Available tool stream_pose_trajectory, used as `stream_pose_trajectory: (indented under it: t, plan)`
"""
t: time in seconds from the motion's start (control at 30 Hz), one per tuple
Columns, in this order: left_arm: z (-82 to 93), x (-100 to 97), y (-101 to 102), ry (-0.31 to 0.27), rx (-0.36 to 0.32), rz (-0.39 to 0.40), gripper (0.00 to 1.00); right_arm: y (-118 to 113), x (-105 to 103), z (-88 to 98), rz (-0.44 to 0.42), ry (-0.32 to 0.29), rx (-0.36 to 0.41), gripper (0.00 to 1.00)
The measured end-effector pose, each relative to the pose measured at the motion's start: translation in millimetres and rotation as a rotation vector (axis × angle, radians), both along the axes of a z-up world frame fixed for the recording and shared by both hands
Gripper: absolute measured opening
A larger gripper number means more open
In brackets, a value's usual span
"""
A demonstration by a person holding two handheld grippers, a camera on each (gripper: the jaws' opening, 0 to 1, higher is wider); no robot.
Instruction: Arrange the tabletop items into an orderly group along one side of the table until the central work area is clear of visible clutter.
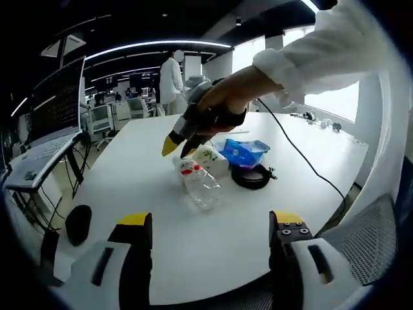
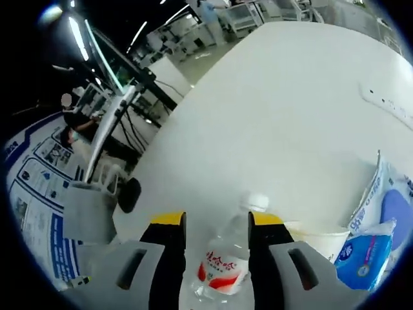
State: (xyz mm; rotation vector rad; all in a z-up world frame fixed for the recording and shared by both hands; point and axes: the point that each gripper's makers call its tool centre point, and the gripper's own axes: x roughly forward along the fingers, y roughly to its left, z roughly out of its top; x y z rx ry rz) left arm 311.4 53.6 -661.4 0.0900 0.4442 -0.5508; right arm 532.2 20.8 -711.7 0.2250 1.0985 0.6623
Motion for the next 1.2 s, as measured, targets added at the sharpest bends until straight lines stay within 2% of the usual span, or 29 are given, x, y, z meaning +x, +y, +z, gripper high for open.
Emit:
stream_pose_trajectory:
  t: [0.17, 0.23, 0.27, 0.33, 0.47, 0.63, 0.87, 1.1, 1.13, 1.2]
  plan:
    - [-1.4, -0.4, 1, 0.003, 0.013, 0.003, 0.75, 3, 3, 0.7, -0.027, 0.021, 0.022, 0.31]
    - [-2.4, -0.2, 2, 0.007, 0.017, 0.006, 0.75, 1, 3, 0.2, -0.024, 0.021, 0.001, 0.36]
    - [-3.0, -0.3, 2, 0.011, 0.018, 0.007, 0.75, -3, 5, -1.2, -0.016, 0.0, -0.035, 0.39]
    - [-2.9, -0.2, 2, 0.009, 0.02, 0.008, 0.74, -8, 9, -4.5, -0.019, -0.006, -0.07, 0.4]
    - [-4.1, -0.4, 2, 0.012, 0.024, 0.006, 0.74, -3, 15, -10.8, -0.048, 0.019, -0.051, 0.39]
    - [-6.7, -0.6, 4, 0.02, 0.034, 0.009, 0.73, 3, 10, -24.1, -0.016, 0.033, -0.086, 0.4]
    - [-7.2, -0.1, 5, 0.022, 0.039, 0.016, 0.73, 2, 6, -38.6, -0.015, 0.036, -0.123, 0.37]
    - [-9.4, -0.7, 6, 0.033, 0.047, 0.017, 0.72, -1, 18, -47.2, -0.062, 0.033, -0.138, 0.31]
    - [-9.6, -0.7, 6, 0.034, 0.048, 0.017, 0.72, -2, 24, -47.5, -0.063, 0.003, -0.135, 0.29]
    - [-11.0, -1.1, 5, 0.04, 0.053, 0.014, 0.72, -4, 24, -49.3, -0.087, 0.025, -0.138, 0.28]
